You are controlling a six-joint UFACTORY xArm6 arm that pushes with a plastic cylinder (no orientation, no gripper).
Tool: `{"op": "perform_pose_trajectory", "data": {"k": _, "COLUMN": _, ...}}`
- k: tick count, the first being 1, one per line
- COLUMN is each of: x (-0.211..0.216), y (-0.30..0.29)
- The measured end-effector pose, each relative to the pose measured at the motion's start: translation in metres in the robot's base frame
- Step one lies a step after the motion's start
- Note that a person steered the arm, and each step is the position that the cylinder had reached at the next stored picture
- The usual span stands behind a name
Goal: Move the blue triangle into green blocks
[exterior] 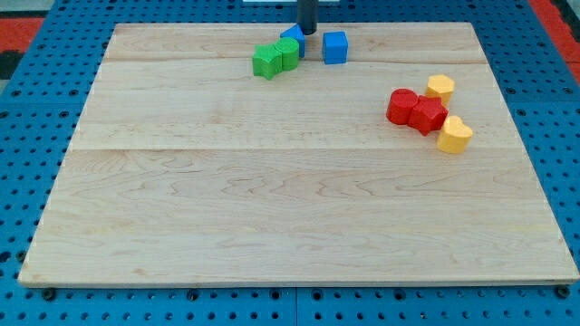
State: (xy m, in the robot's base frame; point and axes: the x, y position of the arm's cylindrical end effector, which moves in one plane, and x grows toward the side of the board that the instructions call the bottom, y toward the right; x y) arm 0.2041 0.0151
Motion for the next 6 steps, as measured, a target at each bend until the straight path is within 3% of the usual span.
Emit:
{"op": "perform_pose_trajectory", "data": {"k": 3, "x": 0.023, "y": -0.007}}
{"op": "perform_pose_trajectory", "data": {"k": 5, "x": 0.051, "y": -0.049}}
{"op": "perform_pose_trajectory", "data": {"k": 6, "x": 0.051, "y": -0.015}}
